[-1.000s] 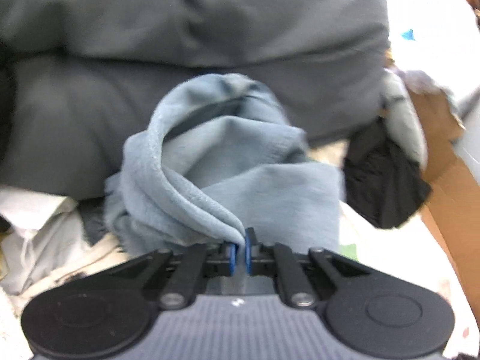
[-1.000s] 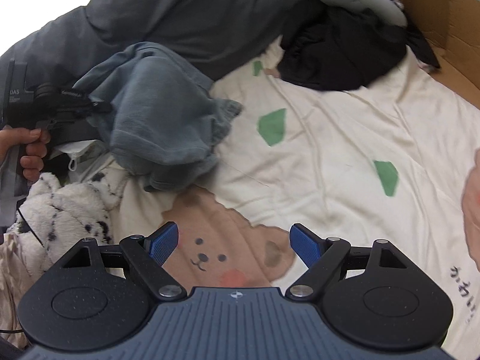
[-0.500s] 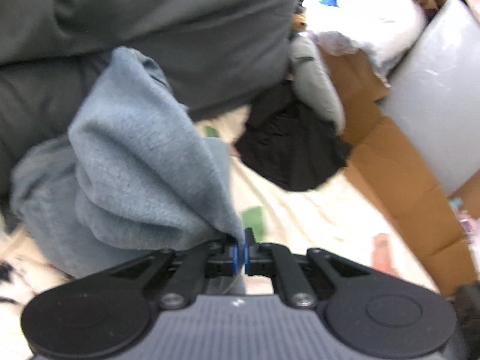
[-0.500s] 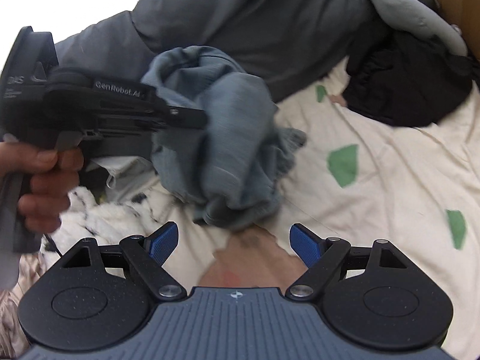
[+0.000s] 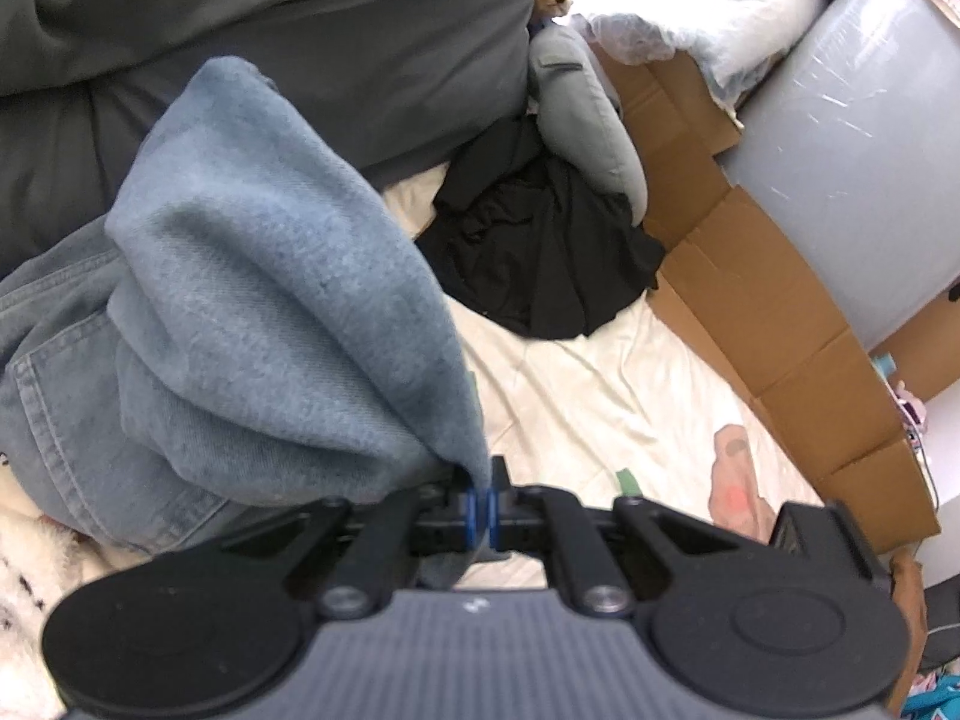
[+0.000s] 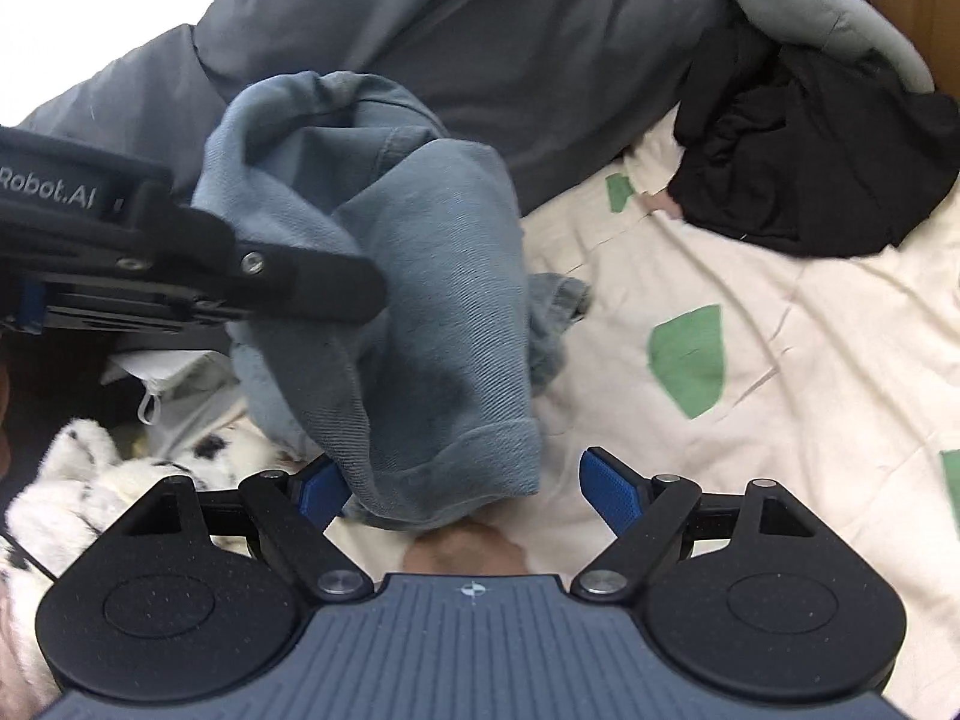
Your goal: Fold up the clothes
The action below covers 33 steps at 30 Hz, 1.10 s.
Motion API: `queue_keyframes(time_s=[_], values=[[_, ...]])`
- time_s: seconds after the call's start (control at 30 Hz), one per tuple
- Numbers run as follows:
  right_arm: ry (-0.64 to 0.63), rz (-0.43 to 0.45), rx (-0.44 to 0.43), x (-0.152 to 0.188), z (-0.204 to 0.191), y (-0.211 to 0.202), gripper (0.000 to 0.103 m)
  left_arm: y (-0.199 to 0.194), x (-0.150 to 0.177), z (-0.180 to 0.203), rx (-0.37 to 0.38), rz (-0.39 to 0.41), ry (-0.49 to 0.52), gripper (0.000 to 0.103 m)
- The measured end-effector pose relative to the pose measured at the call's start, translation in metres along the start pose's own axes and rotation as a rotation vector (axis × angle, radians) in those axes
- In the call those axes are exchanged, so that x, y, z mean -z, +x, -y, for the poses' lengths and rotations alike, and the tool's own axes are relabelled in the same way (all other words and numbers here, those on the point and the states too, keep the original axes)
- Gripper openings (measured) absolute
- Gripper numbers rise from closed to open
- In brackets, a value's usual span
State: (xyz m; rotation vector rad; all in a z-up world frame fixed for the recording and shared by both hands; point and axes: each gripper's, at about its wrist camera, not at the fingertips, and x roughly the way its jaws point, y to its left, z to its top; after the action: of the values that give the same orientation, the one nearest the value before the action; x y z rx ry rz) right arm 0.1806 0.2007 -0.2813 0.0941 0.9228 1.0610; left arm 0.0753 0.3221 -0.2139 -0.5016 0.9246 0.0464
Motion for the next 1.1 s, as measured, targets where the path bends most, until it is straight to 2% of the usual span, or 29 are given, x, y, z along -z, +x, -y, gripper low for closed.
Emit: queue_keyframes(time_s=[0.07,0.1,0.13,0.27,0.3,0.33,0.37,0.4,0.43,0.5,0.53,0.7,0.93,1.1], values=[[-0.001,0.009,-0.016,-0.001,0.003,0.002,0.085,0.005,0.001,0.0,0.0,-0.009,0.0,0.004],[0.0,0.017,-0.039,-0.002,0.003,0.003,0.08,0.008,0.001,0.0,-0.001,-0.016,0.0,0.004],[-0.008,0.027,-0.065,-0.002,0.002,0.004,0.07,0.011,0.002,-0.001,-0.002,-0.024,0.001,0.004],[0.0,0.017,-0.12,-0.001,0.002,0.019,0.048,0.018,0.005,-0.005,-0.015,-0.063,0.007,0.004],[0.012,0.019,-0.125,-0.001,0.004,0.021,0.038,0.019,0.004,-0.006,-0.02,-0.071,0.01,0.004],[0.022,0.025,-0.119,0.0,0.006,0.02,0.021,0.019,0.003,-0.007,-0.024,-0.077,0.013,0.005],[0.039,0.028,-0.111,0.0,0.01,0.019,0.017,0.019,0.003,-0.007,-0.029,-0.084,0.015,0.009],[0.057,0.031,-0.102,0.0,0.013,0.017,0.016,0.02,0.002,-0.007,-0.036,-0.091,0.018,0.02],[0.076,0.034,-0.093,0.001,0.017,0.015,0.013,0.02,0.003,-0.006,-0.045,-0.096,0.029,0.028],[0.108,0.046,-0.067,0.002,0.027,0.007,0.012,0.02,0.005,-0.003,-0.07,-0.106,0.063,0.055],[0.124,0.052,-0.045,0.002,0.032,0.002,0.011,0.019,0.007,-0.002,-0.082,-0.105,0.074,0.06],[0.181,0.06,0.029,0.006,0.053,-0.023,0.01,0.009,0.02,-0.019,-0.128,-0.114,0.039,0.068],[0.243,0.071,0.086,0.012,0.079,-0.081,0.009,0.007,0.029,-0.061,-0.321,-0.102,-0.049,0.072],[0.283,0.059,0.137,0.013,0.094,-0.124,0.008,0.02,0.035,-0.088,-0.375,-0.133,-0.13,0.076]])
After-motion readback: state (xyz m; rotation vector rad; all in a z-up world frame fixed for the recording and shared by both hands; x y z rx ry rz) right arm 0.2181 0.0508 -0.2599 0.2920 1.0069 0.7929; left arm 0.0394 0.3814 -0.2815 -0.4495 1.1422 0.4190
